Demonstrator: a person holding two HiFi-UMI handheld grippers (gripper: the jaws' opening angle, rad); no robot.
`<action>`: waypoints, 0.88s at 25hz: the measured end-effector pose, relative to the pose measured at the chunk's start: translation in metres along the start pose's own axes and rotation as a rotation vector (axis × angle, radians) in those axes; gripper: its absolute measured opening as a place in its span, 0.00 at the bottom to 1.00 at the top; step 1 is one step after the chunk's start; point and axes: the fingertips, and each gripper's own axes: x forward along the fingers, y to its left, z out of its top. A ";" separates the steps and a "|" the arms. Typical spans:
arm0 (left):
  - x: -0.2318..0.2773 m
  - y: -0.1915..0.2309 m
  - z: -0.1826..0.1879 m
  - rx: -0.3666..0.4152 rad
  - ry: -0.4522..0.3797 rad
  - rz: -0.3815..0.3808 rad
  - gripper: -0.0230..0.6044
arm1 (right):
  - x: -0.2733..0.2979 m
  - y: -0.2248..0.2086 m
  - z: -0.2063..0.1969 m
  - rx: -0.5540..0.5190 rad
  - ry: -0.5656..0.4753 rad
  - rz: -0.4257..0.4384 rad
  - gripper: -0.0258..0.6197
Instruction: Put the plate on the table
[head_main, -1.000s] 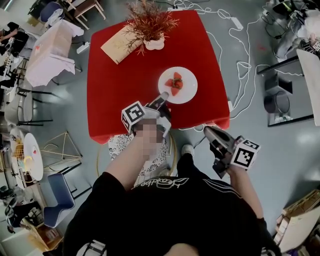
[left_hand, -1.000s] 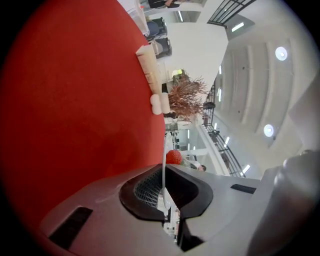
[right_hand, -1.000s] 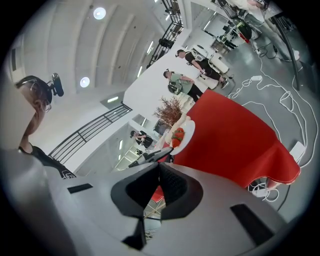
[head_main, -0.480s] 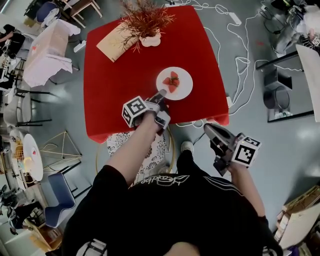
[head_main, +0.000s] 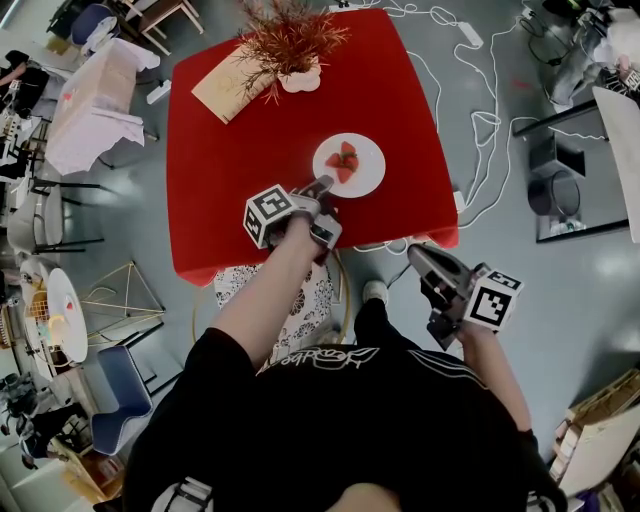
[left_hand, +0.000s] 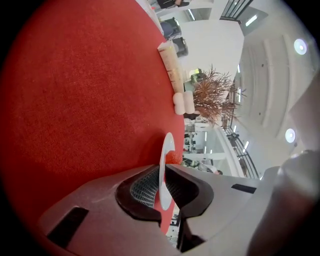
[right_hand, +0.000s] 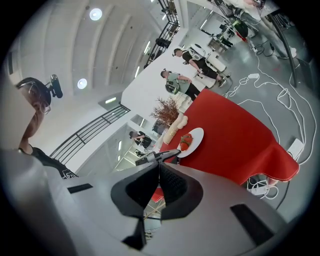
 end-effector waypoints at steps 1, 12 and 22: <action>0.000 -0.002 0.000 0.001 0.003 -0.005 0.09 | 0.001 0.000 0.000 -0.002 0.000 0.001 0.05; 0.004 -0.026 0.001 0.018 0.021 -0.140 0.50 | 0.003 -0.003 -0.004 0.011 0.007 -0.001 0.05; 0.003 -0.034 -0.026 0.430 0.191 -0.063 0.57 | 0.006 -0.003 -0.007 0.014 0.025 0.004 0.05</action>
